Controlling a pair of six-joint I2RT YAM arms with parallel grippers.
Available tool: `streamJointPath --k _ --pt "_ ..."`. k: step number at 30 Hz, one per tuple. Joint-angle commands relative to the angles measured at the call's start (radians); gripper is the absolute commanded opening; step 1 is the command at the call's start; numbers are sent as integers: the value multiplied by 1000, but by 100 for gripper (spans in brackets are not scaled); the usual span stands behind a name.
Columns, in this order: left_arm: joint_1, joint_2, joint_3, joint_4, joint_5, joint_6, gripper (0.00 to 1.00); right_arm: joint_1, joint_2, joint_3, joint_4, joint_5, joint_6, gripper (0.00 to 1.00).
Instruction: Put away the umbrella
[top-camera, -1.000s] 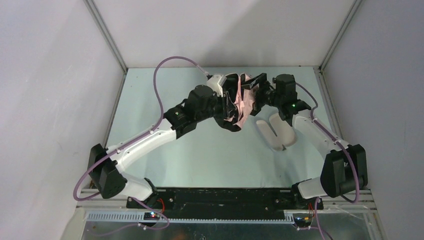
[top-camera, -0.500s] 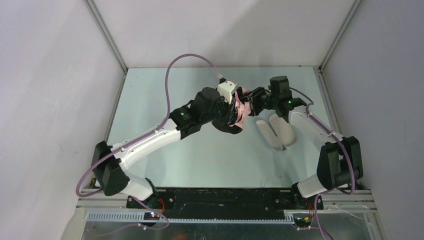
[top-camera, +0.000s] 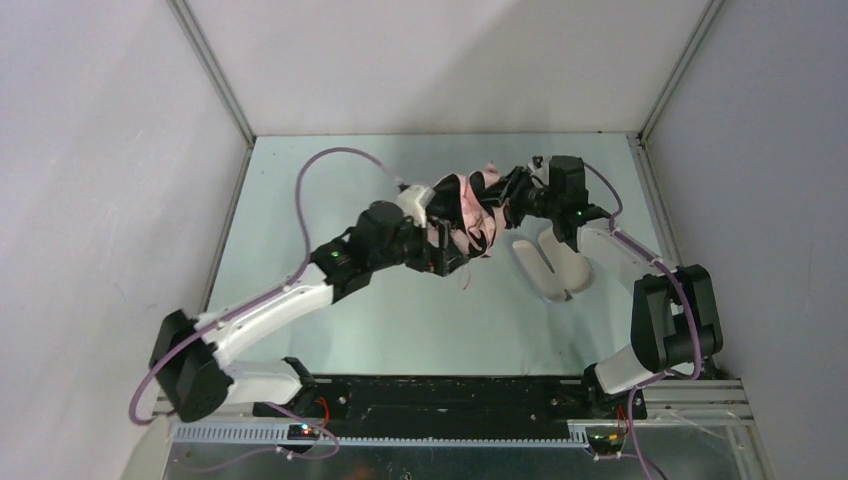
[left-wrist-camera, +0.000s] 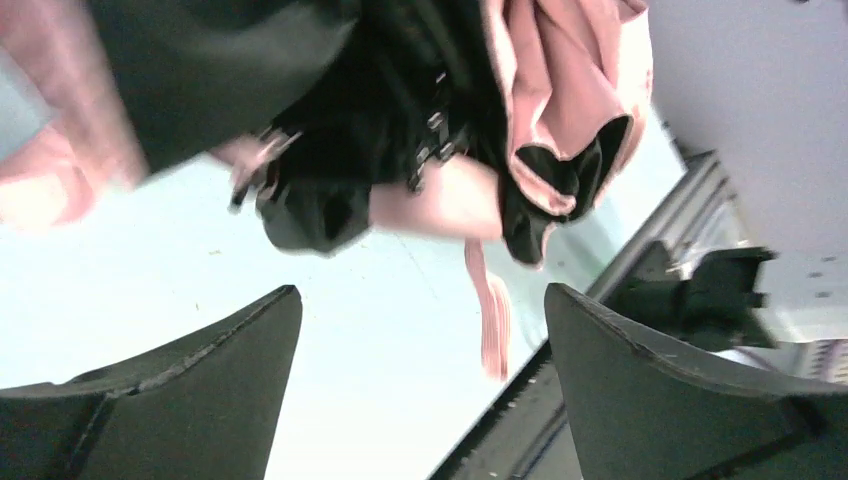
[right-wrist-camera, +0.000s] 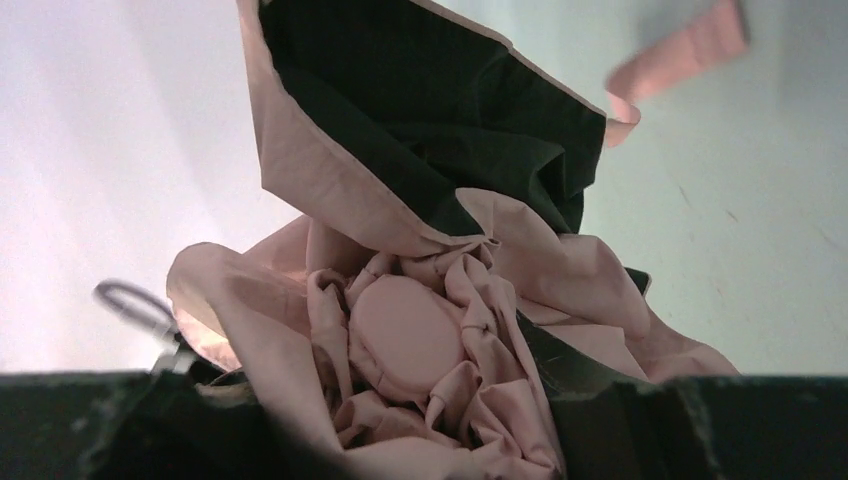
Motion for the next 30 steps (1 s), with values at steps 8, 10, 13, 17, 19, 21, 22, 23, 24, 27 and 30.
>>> streamJointPath --k 8,10,13,17,19,21,22,23,24,27,30 --pt "263 -197 93 -48 137 -241 100 22 -28 4 323 -248 -229 0" --pt "272 -174 141 -75 140 -236 100 35 -34 -4 334 -262 -244 0" --pt "276 -112 190 -98 153 -230 100 62 -51 -8 354 -274 -260 0" --pt "274 -5 192 -44 275 -279 100 79 -58 -28 394 -265 -246 0" --pt "266 39 148 21 327 -303 96 79 -47 -48 439 -255 -210 0" --pt "255 72 90 70 343 -308 92 81 -19 -88 549 -235 -136 0" --pt "248 92 39 128 350 -312 91 83 -4 -124 642 -216 -75 0" --pt "245 103 -6 153 354 -318 87 86 38 -141 694 -205 -43 0" --pt "239 126 -30 207 359 -318 82 91 62 -186 846 -182 39 0" --pt "234 179 -127 333 362 -314 72 97 236 -256 1253 -142 308 0" --pt "234 246 -198 507 398 -364 68 108 339 -278 1437 -124 387 0"
